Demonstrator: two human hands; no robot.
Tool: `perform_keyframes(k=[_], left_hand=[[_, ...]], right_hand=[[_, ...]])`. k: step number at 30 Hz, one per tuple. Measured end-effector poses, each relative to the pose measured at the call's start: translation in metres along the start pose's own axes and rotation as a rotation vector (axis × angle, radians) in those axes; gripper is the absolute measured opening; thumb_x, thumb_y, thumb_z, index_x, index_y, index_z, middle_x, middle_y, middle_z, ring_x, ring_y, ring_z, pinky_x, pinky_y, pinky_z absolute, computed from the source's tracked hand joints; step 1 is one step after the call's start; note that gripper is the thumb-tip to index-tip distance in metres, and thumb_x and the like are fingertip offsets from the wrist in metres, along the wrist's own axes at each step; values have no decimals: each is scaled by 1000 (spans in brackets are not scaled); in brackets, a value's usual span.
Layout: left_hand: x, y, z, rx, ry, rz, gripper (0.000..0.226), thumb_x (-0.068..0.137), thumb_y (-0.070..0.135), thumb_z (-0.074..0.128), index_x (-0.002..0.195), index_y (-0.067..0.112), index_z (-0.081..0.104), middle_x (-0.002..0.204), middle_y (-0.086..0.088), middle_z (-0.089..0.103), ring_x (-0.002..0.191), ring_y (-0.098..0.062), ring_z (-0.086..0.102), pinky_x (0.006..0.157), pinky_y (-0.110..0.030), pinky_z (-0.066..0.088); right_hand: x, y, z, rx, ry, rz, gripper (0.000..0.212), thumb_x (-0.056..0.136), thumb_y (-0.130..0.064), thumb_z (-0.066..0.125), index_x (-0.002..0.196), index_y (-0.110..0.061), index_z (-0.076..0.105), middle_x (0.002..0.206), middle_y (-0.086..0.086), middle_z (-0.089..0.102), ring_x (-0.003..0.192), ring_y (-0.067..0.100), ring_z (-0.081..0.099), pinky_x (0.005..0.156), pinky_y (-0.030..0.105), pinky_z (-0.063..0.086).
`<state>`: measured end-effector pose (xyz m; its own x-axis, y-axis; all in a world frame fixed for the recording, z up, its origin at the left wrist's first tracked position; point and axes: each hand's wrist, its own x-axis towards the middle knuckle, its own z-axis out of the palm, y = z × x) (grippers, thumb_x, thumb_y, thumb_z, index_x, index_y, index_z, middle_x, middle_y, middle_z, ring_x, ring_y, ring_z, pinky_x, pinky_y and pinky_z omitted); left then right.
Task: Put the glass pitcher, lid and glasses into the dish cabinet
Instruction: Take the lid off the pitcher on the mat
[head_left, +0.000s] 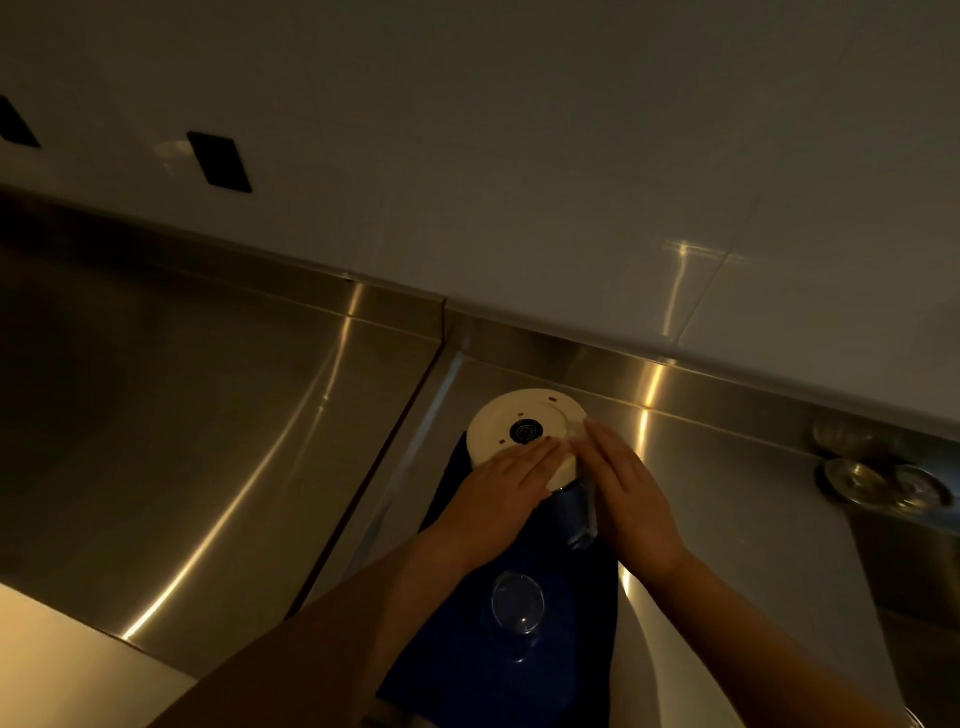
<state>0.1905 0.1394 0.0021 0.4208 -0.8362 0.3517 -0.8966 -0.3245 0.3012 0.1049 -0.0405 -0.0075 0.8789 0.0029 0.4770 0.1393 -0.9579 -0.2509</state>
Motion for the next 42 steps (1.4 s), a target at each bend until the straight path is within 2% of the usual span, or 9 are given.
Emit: perform_keyframes(k=[3,7,12,14,25,30,35,39,42], left_hand=[[0,1,2,31,0,10,49,90,21,38,137,7,36,136,-12,53,122,-21,52,102,-31,36],[2,-1,7,36,-22,-7,52,91,13,45,141,6,35,143,-12,45,130,-22,45,107,-33,29],[18,9,-5,-39,-8,-61,71,96,0,39,142,19,-12,151,4,-15,140,-8,-13,115,-24,-5],[25,11,-11,-19,27,-107,72,98,4,42,139,16,-17,148,4,-21,136,-7,-17,115,-24,-4],[17,-5,-16,-83,84,-247,70,98,4,41,140,16,-13,151,3,-13,139,-8,-11,117,-24,-3],[28,-8,-26,70,27,-102,74,91,2,52,150,12,7,158,-9,2,143,-18,-4,116,-32,5],[42,-8,-28,259,-27,-18,74,88,8,57,149,4,15,156,-13,18,145,-26,12,118,-37,4],[42,-10,-34,226,-4,-70,74,82,-2,61,147,5,26,151,-16,30,142,-30,24,117,-38,8],[43,-11,-38,204,-12,-62,72,77,-10,62,142,2,36,145,-19,39,136,-34,34,114,-39,14]], right_hand=[[-12,3,-8,32,-25,113,76,80,-17,72,143,-14,30,148,15,31,131,27,38,99,43,44],[-17,-5,-13,102,-51,231,67,87,-30,57,144,-23,24,141,12,41,113,27,56,84,31,48],[20,-14,-19,63,24,190,56,88,-15,61,136,-34,39,130,2,53,113,14,52,91,16,35],[35,-16,-22,-18,24,44,75,72,-3,77,136,-15,41,125,13,57,108,21,53,87,23,38],[14,-4,-5,-100,98,-152,67,82,-1,60,142,-6,30,150,12,26,138,29,29,106,47,36],[14,-5,-11,-121,63,-144,54,88,-6,33,142,-5,28,151,9,24,138,32,26,110,43,29],[17,-7,-10,-73,17,-190,49,92,-6,37,141,-2,33,152,10,26,142,28,22,114,39,25],[17,-13,-7,-35,51,-39,73,76,1,71,140,-8,38,148,11,31,137,26,28,105,40,35],[22,-18,-6,-31,103,-33,61,83,-6,64,138,-9,39,145,12,33,130,27,34,106,35,32]])
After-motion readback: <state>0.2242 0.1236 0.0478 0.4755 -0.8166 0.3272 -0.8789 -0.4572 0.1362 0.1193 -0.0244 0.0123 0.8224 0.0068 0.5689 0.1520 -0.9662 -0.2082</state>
